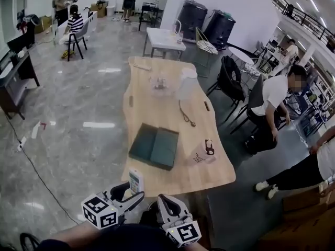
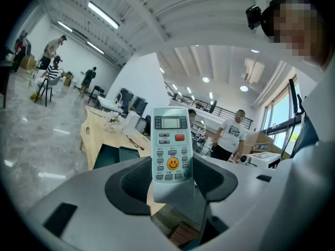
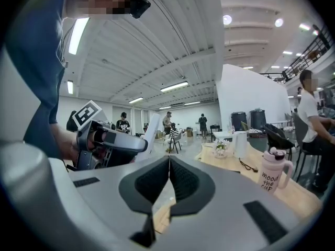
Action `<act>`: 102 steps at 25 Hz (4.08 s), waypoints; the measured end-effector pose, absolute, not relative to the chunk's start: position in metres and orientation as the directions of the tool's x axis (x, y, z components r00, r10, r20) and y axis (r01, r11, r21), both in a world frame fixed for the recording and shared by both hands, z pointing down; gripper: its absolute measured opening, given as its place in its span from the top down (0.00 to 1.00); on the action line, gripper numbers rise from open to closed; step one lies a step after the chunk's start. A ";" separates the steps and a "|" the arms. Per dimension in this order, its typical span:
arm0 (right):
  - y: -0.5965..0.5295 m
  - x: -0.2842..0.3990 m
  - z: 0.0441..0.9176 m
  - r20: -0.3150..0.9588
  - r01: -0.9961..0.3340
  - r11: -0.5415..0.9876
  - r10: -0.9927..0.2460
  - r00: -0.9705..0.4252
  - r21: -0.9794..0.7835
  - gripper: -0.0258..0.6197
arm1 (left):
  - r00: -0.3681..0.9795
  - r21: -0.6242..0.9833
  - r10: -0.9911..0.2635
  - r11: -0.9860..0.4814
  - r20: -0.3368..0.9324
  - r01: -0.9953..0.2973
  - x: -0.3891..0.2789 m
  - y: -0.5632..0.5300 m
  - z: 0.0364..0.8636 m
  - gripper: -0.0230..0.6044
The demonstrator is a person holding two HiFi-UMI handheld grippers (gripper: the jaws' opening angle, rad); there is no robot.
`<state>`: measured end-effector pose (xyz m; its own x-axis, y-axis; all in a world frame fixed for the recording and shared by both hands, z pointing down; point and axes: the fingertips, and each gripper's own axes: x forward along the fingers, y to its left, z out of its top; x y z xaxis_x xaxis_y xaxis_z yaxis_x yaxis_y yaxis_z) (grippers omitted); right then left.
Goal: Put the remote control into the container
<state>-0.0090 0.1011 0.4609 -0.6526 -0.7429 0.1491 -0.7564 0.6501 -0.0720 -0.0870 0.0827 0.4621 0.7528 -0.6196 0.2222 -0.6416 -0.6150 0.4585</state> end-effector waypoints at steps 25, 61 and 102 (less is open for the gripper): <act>-0.101 0.050 0.500 0.199 -0.623 0.763 -0.593 -0.780 -0.170 0.93 | 0.579 0.453 -0.743 -0.412 0.336 -0.791 -0.056 -0.131 0.516 0.56; -0.111 0.096 0.527 0.327 -0.849 0.480 -0.784 -0.528 -0.221 0.93 | 0.513 0.418 -0.320 -0.322 0.797 -0.850 -0.063 -0.235 0.722 0.56; -0.106 0.138 0.535 0.356 -0.890 0.390 -0.817 -0.453 -0.237 0.93 | 0.232 0.183 -0.085 -0.384 0.969 -0.905 -0.063 -0.247 0.799 0.56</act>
<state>0.1382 -0.1062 0.5348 -0.4535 -0.8172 0.3558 -0.8896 0.3902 -0.2375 -0.0629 -0.2471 0.7993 0.2315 -0.0846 0.9691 -0.9051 -0.3839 0.1827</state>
